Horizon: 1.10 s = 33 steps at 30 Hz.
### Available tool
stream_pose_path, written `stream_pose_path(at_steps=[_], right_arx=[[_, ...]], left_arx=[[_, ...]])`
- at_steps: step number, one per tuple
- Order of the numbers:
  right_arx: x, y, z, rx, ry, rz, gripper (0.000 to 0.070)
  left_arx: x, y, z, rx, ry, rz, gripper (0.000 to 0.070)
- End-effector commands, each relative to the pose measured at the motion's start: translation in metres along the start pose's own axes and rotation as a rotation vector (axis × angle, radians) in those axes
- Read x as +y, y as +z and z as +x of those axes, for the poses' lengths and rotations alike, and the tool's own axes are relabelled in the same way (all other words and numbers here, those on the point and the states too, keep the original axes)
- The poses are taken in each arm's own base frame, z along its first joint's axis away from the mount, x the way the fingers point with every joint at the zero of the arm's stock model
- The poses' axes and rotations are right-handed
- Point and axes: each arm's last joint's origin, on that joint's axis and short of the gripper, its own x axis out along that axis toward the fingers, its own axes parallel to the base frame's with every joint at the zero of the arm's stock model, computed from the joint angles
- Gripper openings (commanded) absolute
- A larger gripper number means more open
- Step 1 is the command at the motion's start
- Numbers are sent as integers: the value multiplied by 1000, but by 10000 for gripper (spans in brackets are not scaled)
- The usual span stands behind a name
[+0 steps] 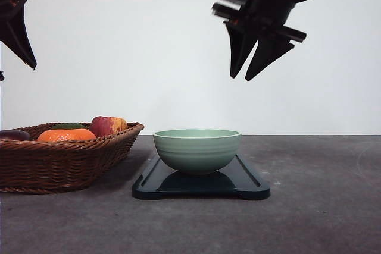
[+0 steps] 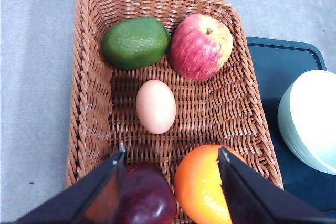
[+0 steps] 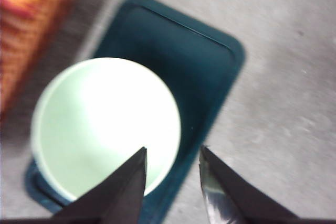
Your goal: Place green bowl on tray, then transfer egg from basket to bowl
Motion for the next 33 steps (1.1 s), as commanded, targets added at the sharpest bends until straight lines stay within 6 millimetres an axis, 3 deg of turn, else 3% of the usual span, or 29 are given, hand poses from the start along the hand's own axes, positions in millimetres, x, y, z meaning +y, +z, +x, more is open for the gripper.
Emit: stream_pose_path(at_steps=[1,14,19,25,30,33], right_arx=[[3,-11,-7,-49,14,-12,195],[3,-121,-52,-245,22,-56,195],[3,-155,-68,-293,19,-68,195],[4,-164,-82,-354,7,-79,195],[4,-164,-81,-354,5,-94,195],[4,-164,-81,-353,5,-98,195]], left_arx=[[-2,5,0,-15,-11,11,350],[-2,5,0,-15,-12,6,350],[-3,4,0,4,-15,3,350],[-14,4,3,56,-56,26,352],[-28,21,11,102,-26,66,435],[-34,33,23,151,5,85,432]])
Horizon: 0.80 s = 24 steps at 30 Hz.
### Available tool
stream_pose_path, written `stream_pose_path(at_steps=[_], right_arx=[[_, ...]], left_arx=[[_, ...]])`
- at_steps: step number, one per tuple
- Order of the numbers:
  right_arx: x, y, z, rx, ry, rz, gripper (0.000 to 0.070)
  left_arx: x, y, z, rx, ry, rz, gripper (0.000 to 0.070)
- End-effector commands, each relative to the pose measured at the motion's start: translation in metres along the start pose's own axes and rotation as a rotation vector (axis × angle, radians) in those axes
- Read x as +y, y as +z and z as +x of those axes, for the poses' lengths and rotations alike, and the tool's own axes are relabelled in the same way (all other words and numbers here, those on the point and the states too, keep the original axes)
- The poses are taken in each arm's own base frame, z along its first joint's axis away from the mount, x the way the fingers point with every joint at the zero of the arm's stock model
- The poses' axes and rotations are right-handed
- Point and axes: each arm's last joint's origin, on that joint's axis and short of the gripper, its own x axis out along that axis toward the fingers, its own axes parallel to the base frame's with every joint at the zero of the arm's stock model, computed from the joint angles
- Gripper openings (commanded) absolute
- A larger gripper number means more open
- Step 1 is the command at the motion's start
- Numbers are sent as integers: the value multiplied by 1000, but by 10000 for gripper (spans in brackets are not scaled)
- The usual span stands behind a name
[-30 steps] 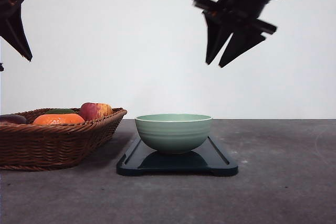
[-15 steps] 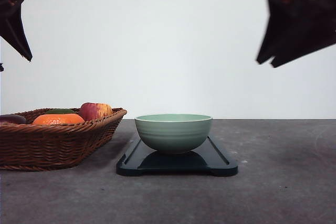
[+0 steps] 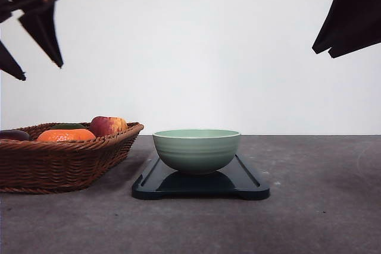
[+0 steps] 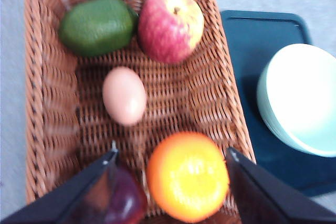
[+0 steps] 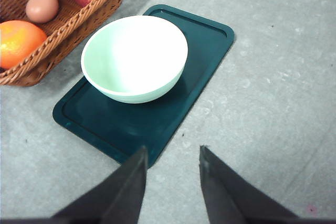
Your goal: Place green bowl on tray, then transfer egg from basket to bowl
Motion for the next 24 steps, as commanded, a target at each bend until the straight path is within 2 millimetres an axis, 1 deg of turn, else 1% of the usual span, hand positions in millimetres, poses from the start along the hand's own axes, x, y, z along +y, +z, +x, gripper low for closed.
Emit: stream_pose_path(at_steps=[1,3,7,12,15,19,24], right_arx=[[1,2,1,-6,2,-18,195],[1,2,1,-6,2,-18,195],[1,2,1,-6,3,-20,195],[1,2,1,-6,2,-20,195],[1,2,1,-6,2,-20,195],[1,2,1,-6,3,-20,195],[1,2,1,-6,3,-20,195]], left_arx=[[-3,13,8,25,15,22,432],[-4,23,18,65,44,22,432],[-4,42,44,134,118,23,432],[-1,54,78,192,153,19,432],[1,55,98,228,160,17,432],[7,48,122,283,205,16,433],[14,40,143,342,239,14,433]])
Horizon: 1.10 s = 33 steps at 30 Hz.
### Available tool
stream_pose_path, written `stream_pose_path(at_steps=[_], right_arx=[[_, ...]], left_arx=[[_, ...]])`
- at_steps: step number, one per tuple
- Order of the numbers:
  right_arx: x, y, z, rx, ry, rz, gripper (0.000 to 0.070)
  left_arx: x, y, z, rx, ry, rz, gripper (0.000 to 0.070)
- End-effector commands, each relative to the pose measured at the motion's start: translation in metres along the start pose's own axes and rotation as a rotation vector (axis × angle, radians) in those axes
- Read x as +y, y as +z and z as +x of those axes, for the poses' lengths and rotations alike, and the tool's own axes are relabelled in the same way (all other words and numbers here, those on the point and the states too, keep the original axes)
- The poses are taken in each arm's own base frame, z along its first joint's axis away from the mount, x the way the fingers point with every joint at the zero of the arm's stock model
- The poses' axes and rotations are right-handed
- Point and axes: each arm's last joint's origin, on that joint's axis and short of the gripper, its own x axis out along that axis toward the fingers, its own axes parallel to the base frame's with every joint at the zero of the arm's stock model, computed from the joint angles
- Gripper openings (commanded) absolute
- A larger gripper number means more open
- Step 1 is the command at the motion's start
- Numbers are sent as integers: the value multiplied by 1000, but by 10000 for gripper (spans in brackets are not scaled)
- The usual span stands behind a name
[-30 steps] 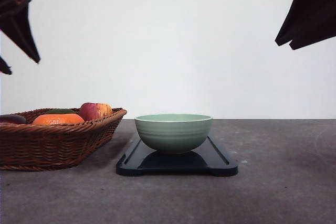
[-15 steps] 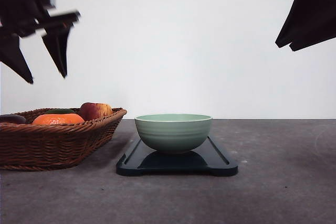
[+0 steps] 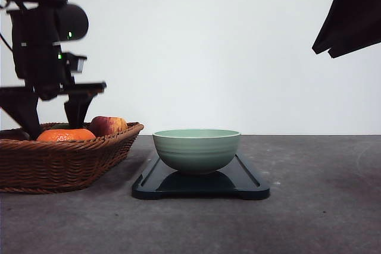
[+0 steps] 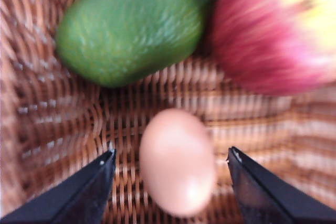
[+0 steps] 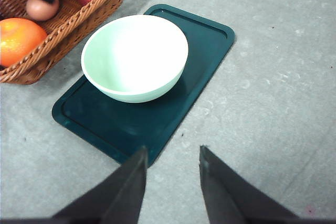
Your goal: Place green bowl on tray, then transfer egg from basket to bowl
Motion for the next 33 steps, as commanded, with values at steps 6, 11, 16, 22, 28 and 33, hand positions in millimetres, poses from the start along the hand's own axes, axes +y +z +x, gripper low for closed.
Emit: stream_pose_path(at_steps=[6,11,16,22,28,33], right_arx=[[1,2,1,-6,2,-14,195],[1,2,1,-6,2,-14,195],[1,2,1,-6,2,-14,195],[1,2,1,-6,2,-14,195],[1,2,1,-6,2,-14,195],[1,2,1,-6,2,-14,195]], left_arx=[[-2,8,7,-22,2,7,432],[-2,7,7,-21,2,7,428],[-2,7,7,-12,4,8,318],[-2,7,7,-12,4,8,256],[-2,6,7,-9,4,9,212],[-2,6,2,-9,3,13,220]])
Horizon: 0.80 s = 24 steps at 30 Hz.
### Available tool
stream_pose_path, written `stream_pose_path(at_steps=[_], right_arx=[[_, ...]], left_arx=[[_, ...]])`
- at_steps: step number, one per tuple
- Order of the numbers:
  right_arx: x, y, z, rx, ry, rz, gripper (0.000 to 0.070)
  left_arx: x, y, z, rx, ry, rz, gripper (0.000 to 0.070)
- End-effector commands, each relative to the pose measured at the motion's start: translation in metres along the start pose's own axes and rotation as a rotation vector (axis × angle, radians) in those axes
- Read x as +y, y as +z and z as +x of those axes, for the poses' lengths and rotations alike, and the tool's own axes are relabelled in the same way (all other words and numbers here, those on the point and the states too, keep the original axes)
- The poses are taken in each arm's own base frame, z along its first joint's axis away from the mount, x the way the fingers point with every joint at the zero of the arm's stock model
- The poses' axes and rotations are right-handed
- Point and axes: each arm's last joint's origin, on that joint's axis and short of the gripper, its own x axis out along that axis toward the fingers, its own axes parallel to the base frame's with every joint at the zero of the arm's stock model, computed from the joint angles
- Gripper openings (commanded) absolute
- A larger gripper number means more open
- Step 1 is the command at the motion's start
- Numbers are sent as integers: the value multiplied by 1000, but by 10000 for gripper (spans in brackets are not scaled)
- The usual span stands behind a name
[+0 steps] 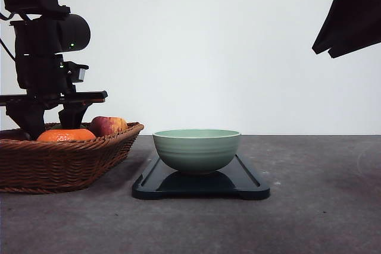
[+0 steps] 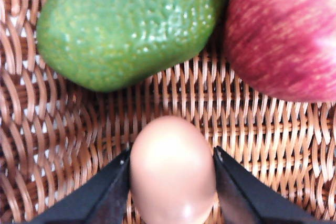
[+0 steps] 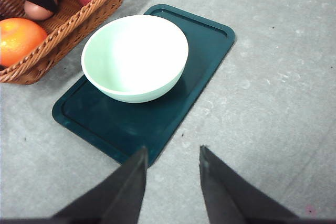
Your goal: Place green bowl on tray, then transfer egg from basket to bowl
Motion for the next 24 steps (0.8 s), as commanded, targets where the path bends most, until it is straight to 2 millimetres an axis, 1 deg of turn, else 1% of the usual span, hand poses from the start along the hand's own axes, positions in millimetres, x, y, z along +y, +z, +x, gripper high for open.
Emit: stream_pose_path(at_steps=[1,5,9,12,15,17,20,24], right_arx=[[1,2,1,-6,2,-14,195],[1,2,1,-6,2,-14,195],[1,2,1,-6,2,-14,195],[1,2,1,-6,2,-14,195],[1,2,1,-7,2,-14,195],[1,2,1,-7,2,-14,195],[1,2,1,-6,2,-14,195],[1,2,1,-7,2,-15,195]], left_arx=[[-1,5,-7,-23,0,12,227],[-1,6,-26,-67,-7,18,229],[-3,4,-56,-140,-23,32,229],[-10,0,-79,-195,-65,62,229],[-25,-6,-99,-240,-165,119,228],[-38,-8,-106,-276,-217,162,228],[-62,-9,-111,-337,-266,233,228],[-94,-11,-110,-410,-321,331,228]])
